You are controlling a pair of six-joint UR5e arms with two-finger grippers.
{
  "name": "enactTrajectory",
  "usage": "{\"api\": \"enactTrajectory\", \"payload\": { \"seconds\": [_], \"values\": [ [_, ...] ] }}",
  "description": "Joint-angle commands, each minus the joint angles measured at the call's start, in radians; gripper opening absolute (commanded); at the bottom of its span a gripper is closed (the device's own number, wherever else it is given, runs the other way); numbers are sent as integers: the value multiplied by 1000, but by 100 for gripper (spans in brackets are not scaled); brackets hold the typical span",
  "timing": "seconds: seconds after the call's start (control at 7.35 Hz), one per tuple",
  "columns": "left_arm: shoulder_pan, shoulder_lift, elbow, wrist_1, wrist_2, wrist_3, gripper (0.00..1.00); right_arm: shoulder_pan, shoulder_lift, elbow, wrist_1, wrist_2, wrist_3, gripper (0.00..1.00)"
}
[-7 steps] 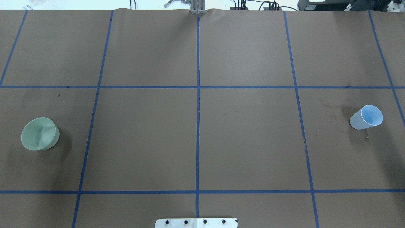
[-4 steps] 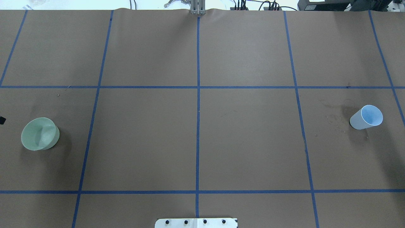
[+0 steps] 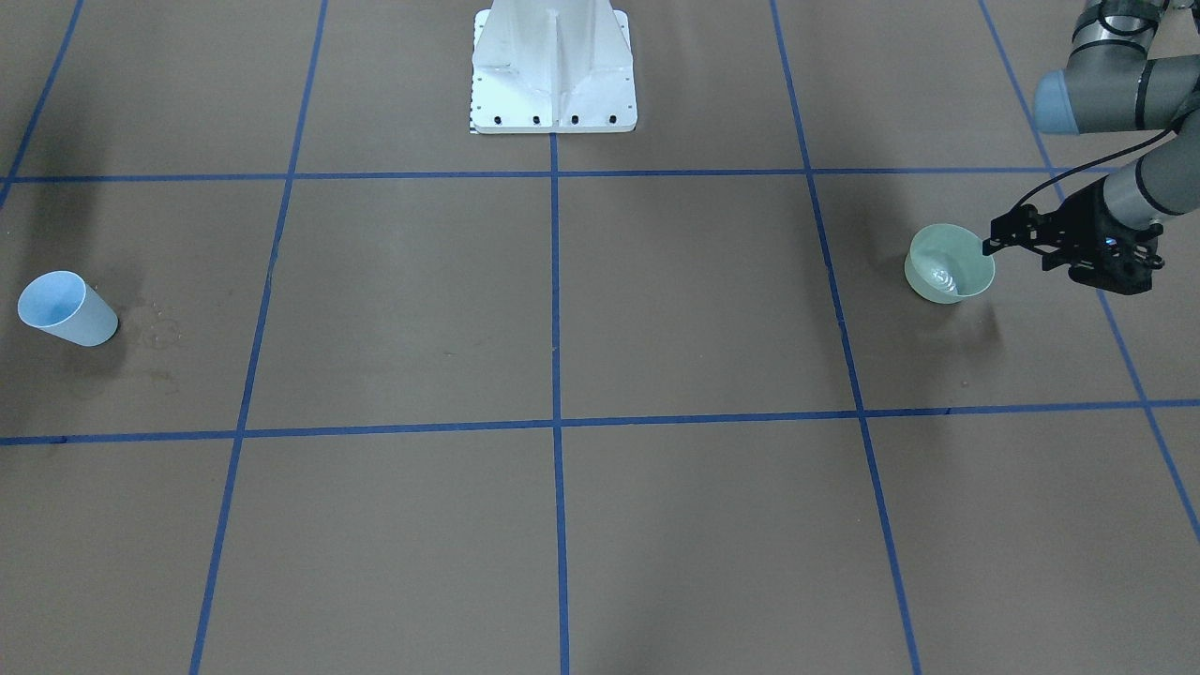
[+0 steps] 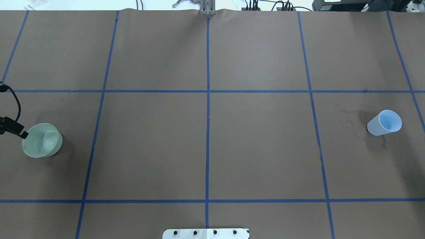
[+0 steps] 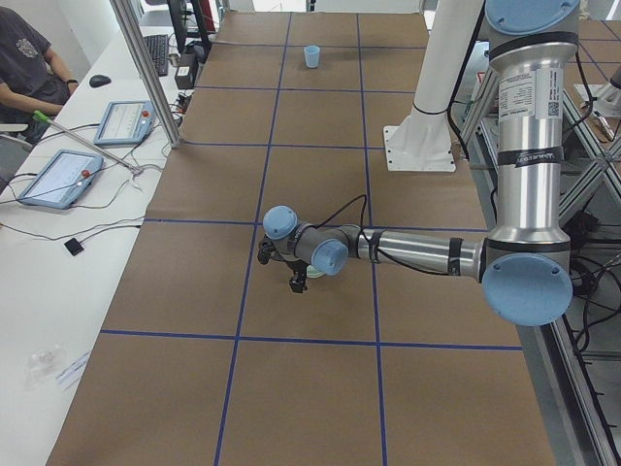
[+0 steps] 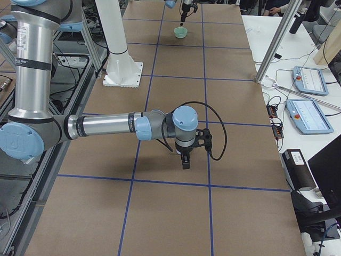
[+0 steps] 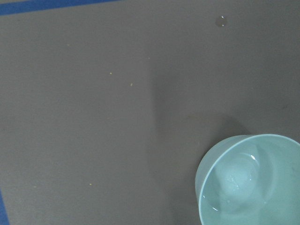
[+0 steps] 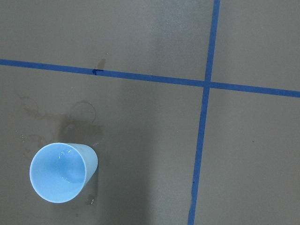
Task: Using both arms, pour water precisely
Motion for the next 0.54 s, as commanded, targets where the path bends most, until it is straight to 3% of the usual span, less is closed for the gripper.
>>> {"api": "enactTrajectory", "payload": {
  "seconds": [0.0,0.14,0.41],
  "values": [
    [31,-29,32,0,0,-16,98,-3,0,-1,-1,0,2,99],
    [32,-41,52,-2,0,-16,87,-4,0,-4,-1,-2,2,99],
    [34,-45,53,0,0,-19,21,-12,0,-5,-1,-2,2,99]
  ]
}}
